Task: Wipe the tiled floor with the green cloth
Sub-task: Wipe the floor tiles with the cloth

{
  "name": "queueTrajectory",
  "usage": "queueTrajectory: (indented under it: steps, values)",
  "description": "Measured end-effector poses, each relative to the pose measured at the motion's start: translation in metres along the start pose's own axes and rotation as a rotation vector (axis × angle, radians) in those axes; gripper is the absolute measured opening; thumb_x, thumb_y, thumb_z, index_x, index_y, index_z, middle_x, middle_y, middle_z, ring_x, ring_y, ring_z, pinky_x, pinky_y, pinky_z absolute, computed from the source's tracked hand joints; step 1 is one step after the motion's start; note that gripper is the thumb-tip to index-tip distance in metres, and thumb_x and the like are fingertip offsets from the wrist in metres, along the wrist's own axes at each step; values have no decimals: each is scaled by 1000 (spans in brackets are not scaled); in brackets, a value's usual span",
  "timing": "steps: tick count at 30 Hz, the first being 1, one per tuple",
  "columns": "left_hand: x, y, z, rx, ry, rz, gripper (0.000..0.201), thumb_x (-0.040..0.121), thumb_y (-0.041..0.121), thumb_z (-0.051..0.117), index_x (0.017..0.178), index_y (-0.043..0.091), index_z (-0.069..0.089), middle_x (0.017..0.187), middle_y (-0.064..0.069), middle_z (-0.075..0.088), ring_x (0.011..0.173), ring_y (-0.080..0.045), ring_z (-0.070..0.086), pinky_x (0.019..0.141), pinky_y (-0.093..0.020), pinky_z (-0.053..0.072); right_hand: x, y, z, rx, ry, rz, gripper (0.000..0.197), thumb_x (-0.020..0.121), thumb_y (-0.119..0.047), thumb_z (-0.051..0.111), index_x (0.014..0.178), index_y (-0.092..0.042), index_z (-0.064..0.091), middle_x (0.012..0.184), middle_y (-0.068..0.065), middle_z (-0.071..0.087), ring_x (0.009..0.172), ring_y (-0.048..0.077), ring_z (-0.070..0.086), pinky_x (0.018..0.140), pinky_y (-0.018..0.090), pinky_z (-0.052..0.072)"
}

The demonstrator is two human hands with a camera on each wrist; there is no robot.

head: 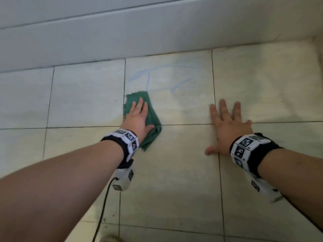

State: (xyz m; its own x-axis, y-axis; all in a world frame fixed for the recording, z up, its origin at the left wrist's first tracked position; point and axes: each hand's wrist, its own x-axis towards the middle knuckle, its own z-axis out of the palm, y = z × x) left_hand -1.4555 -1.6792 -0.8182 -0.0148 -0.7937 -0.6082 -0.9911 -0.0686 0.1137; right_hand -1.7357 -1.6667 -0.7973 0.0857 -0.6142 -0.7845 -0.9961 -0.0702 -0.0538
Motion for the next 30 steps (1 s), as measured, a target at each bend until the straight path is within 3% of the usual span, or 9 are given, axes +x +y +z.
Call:
queueTrajectory:
  steps: [3,6,9,11,17,20,22,26,30]
  values:
    - [-1,10,2,-7,-2,21,89,97,36,57,158,14,-4,163,-3,-20,150,-27,-15,123,-49,5,4,-8,-6,-23,-15,-10,151,58,-73,79,146,-33,-36,152,0,-46,141,50,-31,110,74,19]
    - [3,54,5,30,-40,182,89,97,36,58,158,15,-4,163,0,-21,150,-25,-18,122,-48,1,15,-25,-15,-44,-4,-38,151,57,-72,81,147,-36,-35,152,-1,-46,138,56,-30,109,76,18]
    - [7,85,12,47,-63,272,90,97,38,58,158,17,-4,163,3,-22,150,-23,-20,123,-48,0,23,-38,-22,-33,-14,-39,153,55,-69,84,147,-38,-35,150,-1,-48,137,55,-32,108,77,16]
    - [11,76,8,56,-49,283,91,96,40,59,158,18,-4,163,3,-21,150,-21,-18,123,-47,2,24,-40,-23,-39,-14,-44,153,56,-69,84,147,-38,-34,151,-2,-48,138,55,-32,109,77,16]
    - [29,-23,-18,-66,59,-3,89,97,42,56,158,16,-3,164,-1,-17,151,-24,-12,123,-47,8,23,-35,-22,-46,-29,-50,152,57,-69,83,146,-38,-35,149,-3,-49,137,54,-33,109,77,13]
    - [30,-35,-21,-99,64,-80,87,98,40,56,158,15,-2,164,-2,-17,151,-27,-12,122,-51,8,25,-34,-23,-49,-33,-51,152,57,-69,83,146,-39,-36,149,-2,-50,137,55,-34,109,77,12]
    - [28,-15,-21,-54,47,-33,89,97,40,56,158,14,-3,164,-4,-17,151,-29,-12,122,-53,7,25,-34,-23,-54,-37,-47,152,57,-69,84,145,-39,-37,148,-2,-51,137,54,-34,109,76,11]
    - [28,74,-11,41,-26,212,89,97,40,57,158,15,-3,164,0,-19,150,-27,-16,123,-50,3,24,-37,-23,-61,-26,-35,151,57,-68,83,147,-38,-35,150,-1,-49,138,54,-33,110,75,13]
    - [34,119,-3,45,-48,275,88,98,38,56,159,17,-4,164,2,-20,150,-24,-17,123,-48,1,26,-36,-21,-74,-11,-18,150,59,-67,83,151,-32,-31,152,-2,-47,139,53,-31,112,74,15]
